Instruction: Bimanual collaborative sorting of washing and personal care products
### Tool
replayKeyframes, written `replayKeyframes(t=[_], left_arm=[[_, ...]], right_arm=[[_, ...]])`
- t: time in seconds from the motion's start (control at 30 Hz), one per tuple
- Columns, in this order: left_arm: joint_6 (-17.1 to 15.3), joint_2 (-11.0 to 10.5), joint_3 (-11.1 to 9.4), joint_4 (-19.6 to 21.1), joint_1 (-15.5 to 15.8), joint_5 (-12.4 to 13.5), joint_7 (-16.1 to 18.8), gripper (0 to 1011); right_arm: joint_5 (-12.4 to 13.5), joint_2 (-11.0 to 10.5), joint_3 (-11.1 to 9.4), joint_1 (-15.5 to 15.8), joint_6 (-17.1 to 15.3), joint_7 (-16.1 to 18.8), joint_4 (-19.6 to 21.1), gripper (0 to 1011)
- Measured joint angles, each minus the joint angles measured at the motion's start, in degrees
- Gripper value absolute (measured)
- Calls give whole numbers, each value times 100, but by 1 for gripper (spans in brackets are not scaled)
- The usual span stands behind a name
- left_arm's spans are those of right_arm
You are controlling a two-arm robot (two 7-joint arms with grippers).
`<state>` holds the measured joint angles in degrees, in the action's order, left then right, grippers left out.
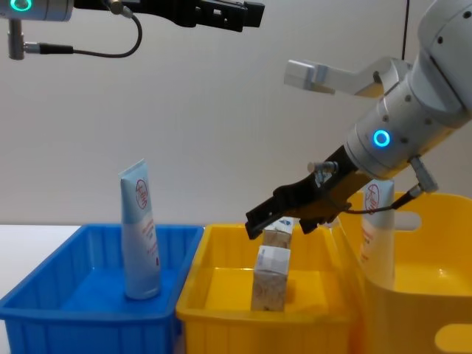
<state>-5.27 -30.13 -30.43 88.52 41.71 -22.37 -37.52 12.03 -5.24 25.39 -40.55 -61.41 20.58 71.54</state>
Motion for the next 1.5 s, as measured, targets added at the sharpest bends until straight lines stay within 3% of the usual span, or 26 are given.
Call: replayKeyframes(t=[0.2,0.6,0.93,1.5], left_arm=[[0,0,0,0,0,0,0,1001],[0,0,0,0,0,0,0,1001],[0,0,0,0,0,0,0,1001],[0,0,0,0,0,0,0,1001]], right_arm=[[-10,31,-81,38,54,-37,40,1002],[3,39,-14,-160,-451,147,-101,1002],[29,34,40,-259,-677,250,-175,1002],[40,28,71,-318,-806,304,-217,1002]])
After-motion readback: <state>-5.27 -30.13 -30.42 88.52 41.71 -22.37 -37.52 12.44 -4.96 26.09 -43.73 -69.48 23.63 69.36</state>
